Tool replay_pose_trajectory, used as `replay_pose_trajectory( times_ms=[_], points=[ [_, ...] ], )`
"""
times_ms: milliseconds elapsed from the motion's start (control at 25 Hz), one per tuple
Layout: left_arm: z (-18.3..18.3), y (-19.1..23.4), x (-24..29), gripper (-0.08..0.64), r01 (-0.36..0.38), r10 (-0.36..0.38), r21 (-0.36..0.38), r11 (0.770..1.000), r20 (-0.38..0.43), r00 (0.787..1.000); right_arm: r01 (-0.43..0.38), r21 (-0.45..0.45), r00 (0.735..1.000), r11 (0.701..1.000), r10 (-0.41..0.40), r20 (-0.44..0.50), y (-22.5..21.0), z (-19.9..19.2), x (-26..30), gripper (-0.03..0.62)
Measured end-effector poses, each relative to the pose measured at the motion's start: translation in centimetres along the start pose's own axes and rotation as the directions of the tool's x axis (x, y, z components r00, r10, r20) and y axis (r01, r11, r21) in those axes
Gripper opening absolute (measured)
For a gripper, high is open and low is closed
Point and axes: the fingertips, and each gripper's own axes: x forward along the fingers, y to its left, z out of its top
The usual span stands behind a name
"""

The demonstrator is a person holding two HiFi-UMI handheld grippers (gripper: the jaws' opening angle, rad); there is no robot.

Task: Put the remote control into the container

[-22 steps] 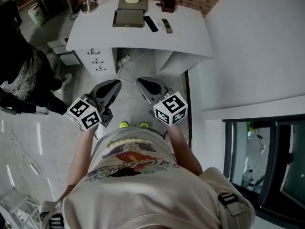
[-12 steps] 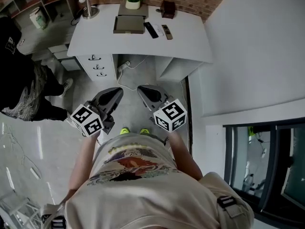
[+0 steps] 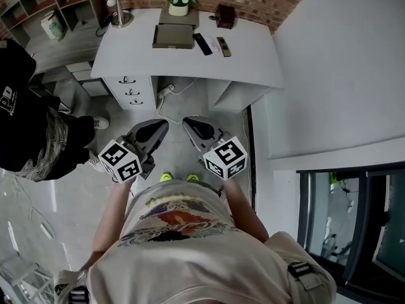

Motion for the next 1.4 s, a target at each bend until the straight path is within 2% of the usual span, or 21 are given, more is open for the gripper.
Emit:
replay_pose_trajectory(
  times_ms=[560,920,1080,1400],
  points=[
    [-0.9,1.2,-0.5,0.005,0.027,-0.028,-0.039,0.999,-0.027,0.999,0.036,0.018,0.998,0.999,-0.035,-0.048,-0.1,-1.0,1.2,0.012],
    [-2.0,2.5,-0.9,0.005,0.045,-0.048,-0.092,0.995,-0.027,0.998,0.051,0.018,0.993,0.999,-0.049,-0.11,0.1,-2.5,1.7,0.012],
    [-2.2,3.4,-0.6,0.006,0.028,-0.032,-0.13,0.991,-0.025,0.999,0.05,0.019,0.992,0.999,-0.048,-0.117,-1.0,-2.6,2.1,0.012],
    [-1.9,7.7,0.5,0.006,-0.042,0.038,-0.099,0.994,-0.042,0.998,0.015,0.004,0.99,1.0,-0.015,-0.141,-4.9,-3.1,5.5,0.012]
  ],
)
